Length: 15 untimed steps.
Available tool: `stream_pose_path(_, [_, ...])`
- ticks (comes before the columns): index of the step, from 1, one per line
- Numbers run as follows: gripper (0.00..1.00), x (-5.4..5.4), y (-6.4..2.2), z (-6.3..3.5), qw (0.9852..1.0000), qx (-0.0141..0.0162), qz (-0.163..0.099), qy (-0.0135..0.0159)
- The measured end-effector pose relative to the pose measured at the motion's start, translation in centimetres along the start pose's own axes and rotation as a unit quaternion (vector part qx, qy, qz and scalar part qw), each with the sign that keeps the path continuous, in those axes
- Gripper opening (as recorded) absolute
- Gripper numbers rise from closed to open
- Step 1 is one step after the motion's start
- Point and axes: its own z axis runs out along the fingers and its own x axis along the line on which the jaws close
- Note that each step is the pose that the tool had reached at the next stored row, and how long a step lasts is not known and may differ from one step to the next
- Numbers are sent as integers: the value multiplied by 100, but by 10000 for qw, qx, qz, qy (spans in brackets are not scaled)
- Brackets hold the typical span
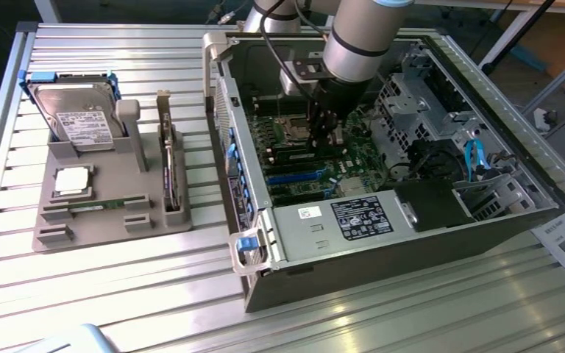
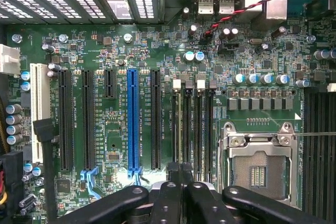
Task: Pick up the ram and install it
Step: 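Press down the ram until it locks into place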
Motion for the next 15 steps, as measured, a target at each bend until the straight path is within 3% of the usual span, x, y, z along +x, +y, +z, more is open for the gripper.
stream_pose_path(9, [10, 1, -1, 3, 10000, 2, 0, -4])
stream_pose_path(15, [10, -2, 1, -141, 10000, -1, 0, -1])
